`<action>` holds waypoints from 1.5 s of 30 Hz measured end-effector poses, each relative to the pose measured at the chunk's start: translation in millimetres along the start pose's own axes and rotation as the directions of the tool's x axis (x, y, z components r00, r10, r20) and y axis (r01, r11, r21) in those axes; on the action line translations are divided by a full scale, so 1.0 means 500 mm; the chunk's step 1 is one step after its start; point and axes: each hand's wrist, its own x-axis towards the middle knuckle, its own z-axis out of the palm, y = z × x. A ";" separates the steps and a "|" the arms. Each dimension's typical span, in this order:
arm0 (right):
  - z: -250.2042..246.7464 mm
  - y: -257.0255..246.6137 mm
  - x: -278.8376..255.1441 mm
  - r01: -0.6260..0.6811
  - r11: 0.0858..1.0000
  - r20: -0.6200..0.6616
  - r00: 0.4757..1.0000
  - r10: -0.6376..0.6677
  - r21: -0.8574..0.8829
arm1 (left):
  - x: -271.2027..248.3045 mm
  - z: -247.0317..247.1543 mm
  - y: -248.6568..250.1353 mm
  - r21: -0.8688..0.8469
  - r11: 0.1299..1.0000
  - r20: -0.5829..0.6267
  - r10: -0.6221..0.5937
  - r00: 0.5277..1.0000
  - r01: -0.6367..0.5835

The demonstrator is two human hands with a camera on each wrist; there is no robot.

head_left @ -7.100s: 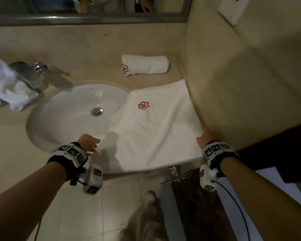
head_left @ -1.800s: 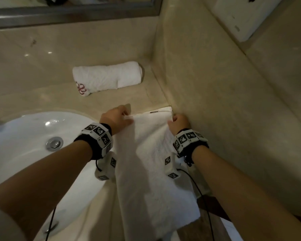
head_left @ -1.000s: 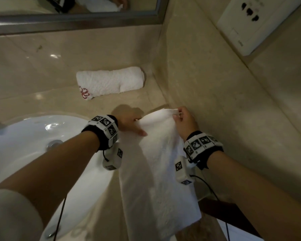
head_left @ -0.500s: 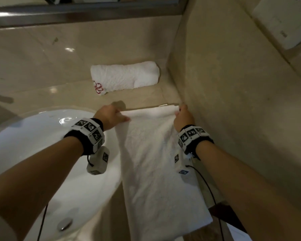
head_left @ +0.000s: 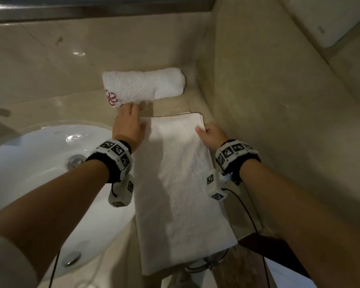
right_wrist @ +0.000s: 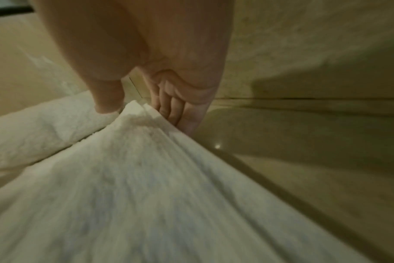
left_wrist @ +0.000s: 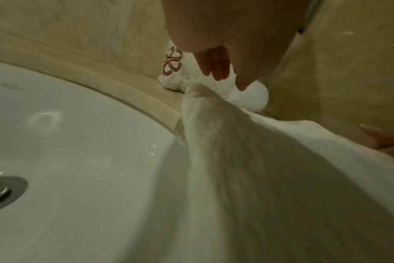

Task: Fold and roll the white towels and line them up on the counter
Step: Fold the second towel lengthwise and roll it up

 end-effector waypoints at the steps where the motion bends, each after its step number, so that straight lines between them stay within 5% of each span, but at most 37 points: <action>1: 0.005 0.015 -0.015 0.003 1.000 0.000 1.000 -0.003 0.013 | -0.014 0.004 0.010 -0.018 0.999 0.033 0.044 0.998 -0.043; 6: 0.022 0.089 -0.095 0.033 0.999 0.024 0.999 -0.034 0.010 | -0.089 0.058 0.038 -0.016 0.987 0.237 0.162 0.958 -0.163; 14: 0.016 0.138 -0.109 0.007 0.996 -0.039 0.999 -0.010 -0.085 | -0.148 0.100 0.055 0.269 0.957 0.410 -0.011 0.912 -0.110; 21: 0.030 0.146 -0.135 0.014 0.999 -0.225 0.974 -0.003 0.048 | -0.168 0.095 0.052 0.241 0.966 0.408 -0.015 0.913 -0.092; 25: 0.027 0.169 -0.167 0.041 0.999 -0.049 0.998 -0.041 0.012 | -0.208 0.080 0.056 0.219 0.973 0.417 -0.029 0.908 -0.070; 36: 0.040 0.228 -0.281 0.100 0.992 0.183 0.977 -0.112 0.074 | -0.373 0.081 0.067 0.153 0.987 0.413 -0.102 0.905 0.042; 41: 0.028 0.238 -0.309 0.095 0.948 0.074 0.990 -0.123 0.303 | -0.434 0.077 0.075 0.151 0.985 0.370 -0.130 0.920 0.079; 45: 0.041 0.286 -0.326 0.138 0.966 -0.048 0.990 -0.130 0.219 | -0.463 0.084 0.078 0.174 0.981 0.374 -0.144 0.916 0.083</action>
